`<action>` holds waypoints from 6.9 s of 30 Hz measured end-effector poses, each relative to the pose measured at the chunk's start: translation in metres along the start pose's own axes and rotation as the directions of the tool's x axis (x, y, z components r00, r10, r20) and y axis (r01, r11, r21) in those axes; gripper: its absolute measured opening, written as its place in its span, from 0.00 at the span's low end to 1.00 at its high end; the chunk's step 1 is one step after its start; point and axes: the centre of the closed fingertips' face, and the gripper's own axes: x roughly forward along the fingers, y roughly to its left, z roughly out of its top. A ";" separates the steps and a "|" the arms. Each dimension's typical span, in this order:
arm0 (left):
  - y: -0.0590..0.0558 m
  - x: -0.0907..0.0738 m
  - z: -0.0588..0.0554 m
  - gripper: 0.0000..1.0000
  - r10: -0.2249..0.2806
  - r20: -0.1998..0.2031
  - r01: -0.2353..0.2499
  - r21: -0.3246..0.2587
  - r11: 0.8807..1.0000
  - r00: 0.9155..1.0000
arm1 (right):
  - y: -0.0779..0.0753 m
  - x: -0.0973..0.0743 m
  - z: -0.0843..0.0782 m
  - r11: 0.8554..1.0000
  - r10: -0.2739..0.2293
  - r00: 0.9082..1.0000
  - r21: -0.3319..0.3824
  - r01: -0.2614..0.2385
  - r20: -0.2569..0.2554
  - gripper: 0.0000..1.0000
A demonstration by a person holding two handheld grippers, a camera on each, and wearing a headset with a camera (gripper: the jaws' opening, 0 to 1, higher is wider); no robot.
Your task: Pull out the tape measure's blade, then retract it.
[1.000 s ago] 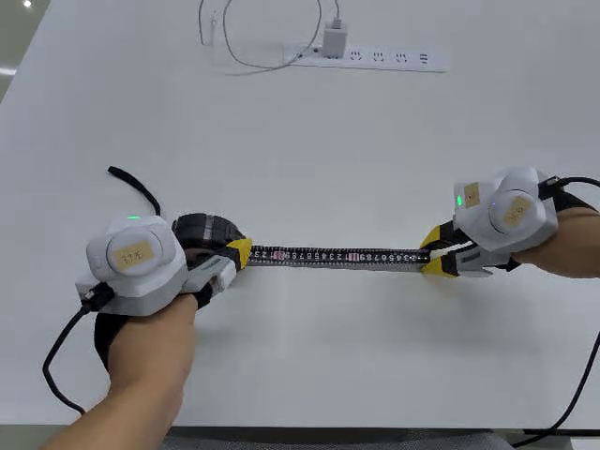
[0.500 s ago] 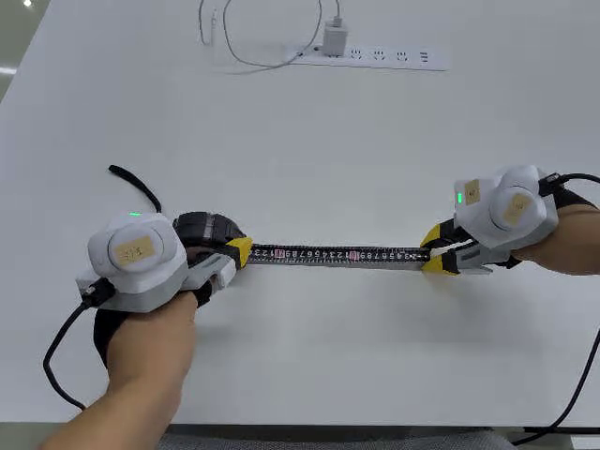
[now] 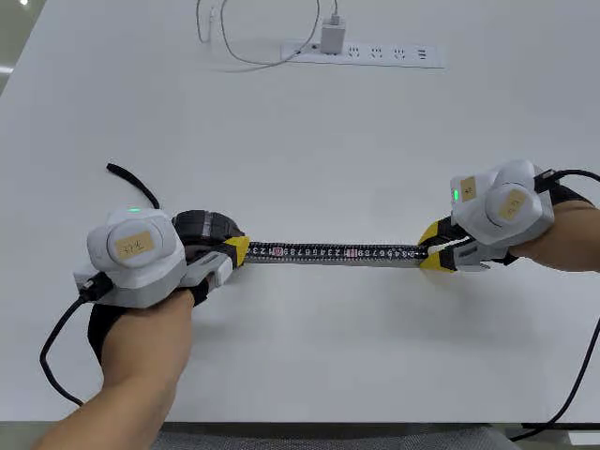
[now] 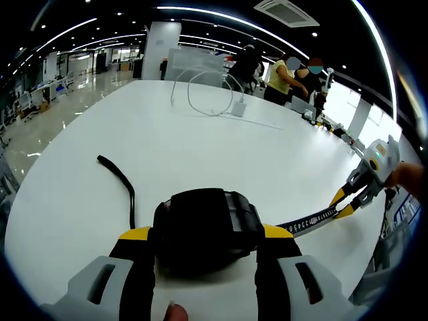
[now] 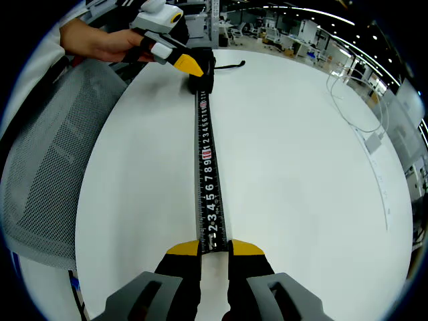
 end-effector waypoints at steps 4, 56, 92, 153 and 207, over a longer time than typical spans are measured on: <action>0.000 0.000 0.000 0.56 -0.002 0.000 0.002 -0.006 1.000 1.000 | 0.000 0.000 0.000 1.000 0.001 1.000 -0.005 -0.001 -0.003 0.11; -0.001 0.000 -0.001 0.57 -0.037 0.003 0.037 -0.044 0.998 0.999 | 0.003 0.014 0.043 0.999 0.024 0.998 -0.024 -0.023 0.053 0.10; 0.000 0.000 0.000 0.57 -0.045 0.006 0.045 -0.059 0.997 0.999 | 0.003 0.024 0.069 0.999 0.042 0.994 -0.014 -0.041 0.100 0.10; 0.000 0.000 0.000 0.57 -0.051 0.010 0.052 -0.084 0.995 0.999 | 0.002 0.044 0.109 0.997 0.069 0.987 -0.042 -0.063 0.144 0.10; 0.003 0.001 0.001 0.57 -0.072 0.024 0.075 -0.125 0.989 0.997 | 0.007 0.067 0.150 0.994 0.109 0.973 -0.035 -0.104 0.203 0.10</action>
